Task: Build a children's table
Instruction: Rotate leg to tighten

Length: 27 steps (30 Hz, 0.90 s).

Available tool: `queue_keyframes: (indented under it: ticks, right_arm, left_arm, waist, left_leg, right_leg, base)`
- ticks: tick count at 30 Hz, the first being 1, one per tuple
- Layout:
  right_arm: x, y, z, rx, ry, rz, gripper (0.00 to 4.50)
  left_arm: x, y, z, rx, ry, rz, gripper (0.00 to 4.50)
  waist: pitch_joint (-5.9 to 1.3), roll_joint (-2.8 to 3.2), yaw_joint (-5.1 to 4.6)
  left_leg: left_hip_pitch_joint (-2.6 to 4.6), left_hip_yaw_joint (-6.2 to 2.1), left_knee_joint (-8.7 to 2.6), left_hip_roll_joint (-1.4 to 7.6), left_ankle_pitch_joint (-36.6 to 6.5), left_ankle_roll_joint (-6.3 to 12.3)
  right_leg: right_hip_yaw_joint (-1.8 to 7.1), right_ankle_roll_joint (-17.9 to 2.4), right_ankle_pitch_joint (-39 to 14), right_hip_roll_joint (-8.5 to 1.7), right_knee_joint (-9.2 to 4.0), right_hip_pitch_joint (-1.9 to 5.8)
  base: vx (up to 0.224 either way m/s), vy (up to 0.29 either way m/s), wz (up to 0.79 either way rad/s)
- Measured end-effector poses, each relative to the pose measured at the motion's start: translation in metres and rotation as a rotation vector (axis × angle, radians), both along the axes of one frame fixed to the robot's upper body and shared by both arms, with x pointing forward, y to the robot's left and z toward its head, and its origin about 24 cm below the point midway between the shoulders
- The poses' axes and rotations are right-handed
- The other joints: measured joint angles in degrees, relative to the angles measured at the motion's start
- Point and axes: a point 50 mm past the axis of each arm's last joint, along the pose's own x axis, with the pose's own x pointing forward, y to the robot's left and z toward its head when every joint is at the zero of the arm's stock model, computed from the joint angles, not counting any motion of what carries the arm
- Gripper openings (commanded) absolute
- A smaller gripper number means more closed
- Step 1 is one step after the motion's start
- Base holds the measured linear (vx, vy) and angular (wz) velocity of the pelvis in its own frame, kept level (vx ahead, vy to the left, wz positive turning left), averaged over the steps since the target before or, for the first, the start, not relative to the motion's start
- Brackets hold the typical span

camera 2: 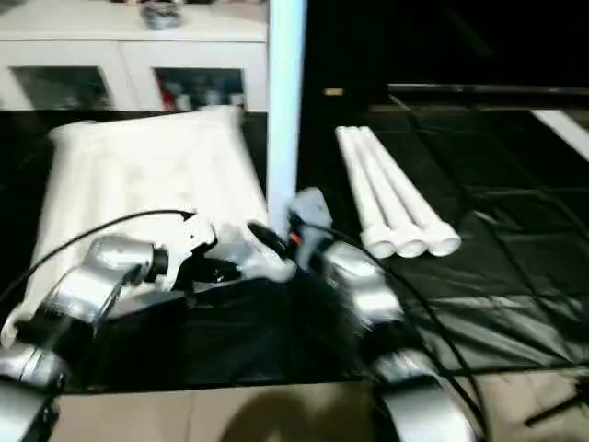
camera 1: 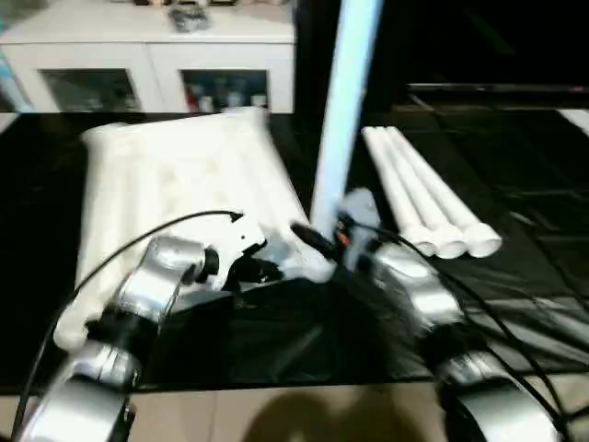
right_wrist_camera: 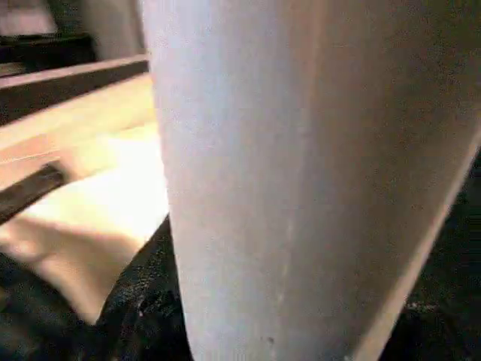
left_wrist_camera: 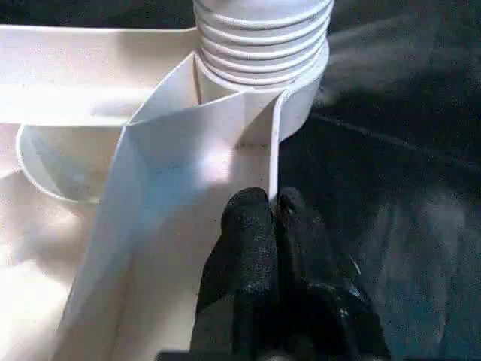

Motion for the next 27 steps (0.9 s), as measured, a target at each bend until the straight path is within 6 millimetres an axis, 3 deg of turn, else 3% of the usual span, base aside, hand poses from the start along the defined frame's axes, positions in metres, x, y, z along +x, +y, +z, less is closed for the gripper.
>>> queue_keyframes:
  ticks: [7, 15, 16, 19, 21, 27]
  right_arm:
    - [0.012, 0.005, 0.002, -0.026, 0.023, -0.174, 1.93]
    - [0.014, 0.009, 0.004, -0.024, 0.02, -0.183, 1.93]
    - [0.014, 0.009, 0.003, -0.014, 0.026, -0.186, 2.28]
    - [0.014, 0.011, 0.002, 0.006, 0.043, -0.192, 2.28]
    - [0.014, 0.012, 0.001, 0.007, 0.052, -0.19, 2.69]
    - [0.011, 0.009, -0.009, 0.026, 0.106, -0.195, 3.21]
  left_arm:
    - [-0.009, -0.029, 0.0, -0.016, -0.02, 0.205, 0.0]
    - [-0.008, -0.027, 0.002, 0.001, -0.032, 0.22, 0.0]
    - [-0.009, -0.027, 0.002, 0.002, -0.031, 0.221, 0.0]
    - [-0.009, -0.027, 0.002, 0.005, -0.026, 0.23, 0.0]
    - [-0.009, -0.026, 0.003, 0.008, -0.025, 0.235, 0.0]
    - [-0.01, -0.026, 0.005, 0.006, -0.027, 0.219, 0.0]
  waist:
    - [-0.26, -0.76, 0.01]
    - [-0.31, -0.74, 0.0]
    - [-0.31, -0.74, -0.05]
    - [-0.32, -0.75, -0.35]
    - [-0.32, -0.75, -0.54]
    - [-0.26, -0.66, -0.49]
  left_leg:
    - [0.0, 0.3, 0.03, -0.01, -0.1, -0.14]
    - [0.02, 0.31, -0.09, 0.03, -0.3, -0.4]
    - [0.03, 0.31, -0.09, 0.03, -0.3, -0.4]
    - [0.02, 0.3, -0.08, 0.03, -0.3, -0.4]
    - [0.02, 0.29, -0.08, 0.03, -0.3, -0.41]
    - [-0.19, 0.3, -0.09, 0.04, -0.3, -0.43]
  right_leg:
    - [0.12, 0.0, 0.0, 0.01, -0.04, 0.02]
    - [0.03, 0.0, 0.0, 0.22, -0.03, 0.01]
    - [0.04, 0.0, 0.0, 0.21, -0.03, 0.01]
    - [0.05, 0.0, 0.0, 0.2, -0.03, 0.01]
    - [0.05, 0.0, 0.0, 0.19, -0.03, 0.0]
    - [0.02, -0.3, 0.2, 0.18, -0.06, -0.12]
  base:
    - [0.0, 0.0, 0.0]
    - [0.0, 0.0, 0.0]
    - [0.0, 0.0, 0.0]
    - [0.0, 0.0, 0.0]
    - [0.0, 0.0, 0.0]
    - [0.0, 0.0, 0.0]
